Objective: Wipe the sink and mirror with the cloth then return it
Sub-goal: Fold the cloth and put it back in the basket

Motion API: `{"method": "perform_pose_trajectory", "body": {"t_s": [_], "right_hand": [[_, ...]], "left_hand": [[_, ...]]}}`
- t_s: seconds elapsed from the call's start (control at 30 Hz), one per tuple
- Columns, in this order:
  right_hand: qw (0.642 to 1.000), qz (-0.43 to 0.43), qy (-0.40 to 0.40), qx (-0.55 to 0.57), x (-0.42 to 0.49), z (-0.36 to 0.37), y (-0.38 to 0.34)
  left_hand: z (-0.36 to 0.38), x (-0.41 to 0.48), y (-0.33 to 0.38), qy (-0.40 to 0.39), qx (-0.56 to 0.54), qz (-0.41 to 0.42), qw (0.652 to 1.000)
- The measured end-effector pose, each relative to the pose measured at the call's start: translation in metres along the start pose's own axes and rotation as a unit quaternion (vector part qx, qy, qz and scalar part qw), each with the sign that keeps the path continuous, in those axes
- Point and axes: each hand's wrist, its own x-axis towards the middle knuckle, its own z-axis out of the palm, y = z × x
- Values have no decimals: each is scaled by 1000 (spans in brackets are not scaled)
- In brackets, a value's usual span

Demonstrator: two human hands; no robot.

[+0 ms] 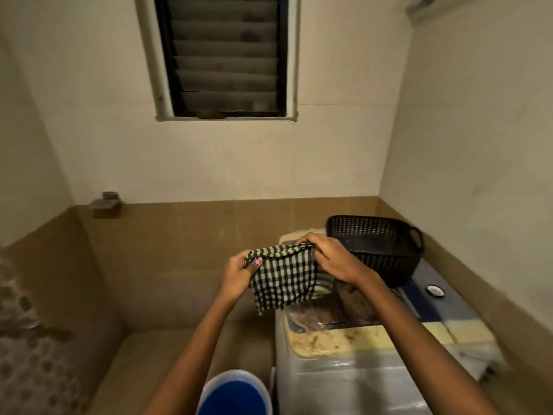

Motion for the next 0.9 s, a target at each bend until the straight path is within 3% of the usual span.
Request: {"method": "perform_pose_trajectory", "body": {"t_s": [0.17, 0.33, 0.5, 0.57, 0.7, 0.9], "right_hand": [[993, 104, 15, 52, -20, -44, 71], [985, 162, 24, 50, -33, -76, 125], [972, 207, 96, 61, -35, -81, 175], [961, 230, 140, 66, -33, -84, 192], [945, 274, 179, 26, -26, -88, 215], [958, 261, 120, -25, -13, -77, 231]], "left_hand": [[90, 47, 3, -58, -75, -38, 995], [157, 88, 5, -59, -100, -51, 992], [199, 114, 10, -80, -166, -35, 982], [207, 122, 10, -124, -182, -12, 975], [221, 132, 3, -258, -58, 50, 963], [244, 136, -15, -205, 158, 64, 964]]}}
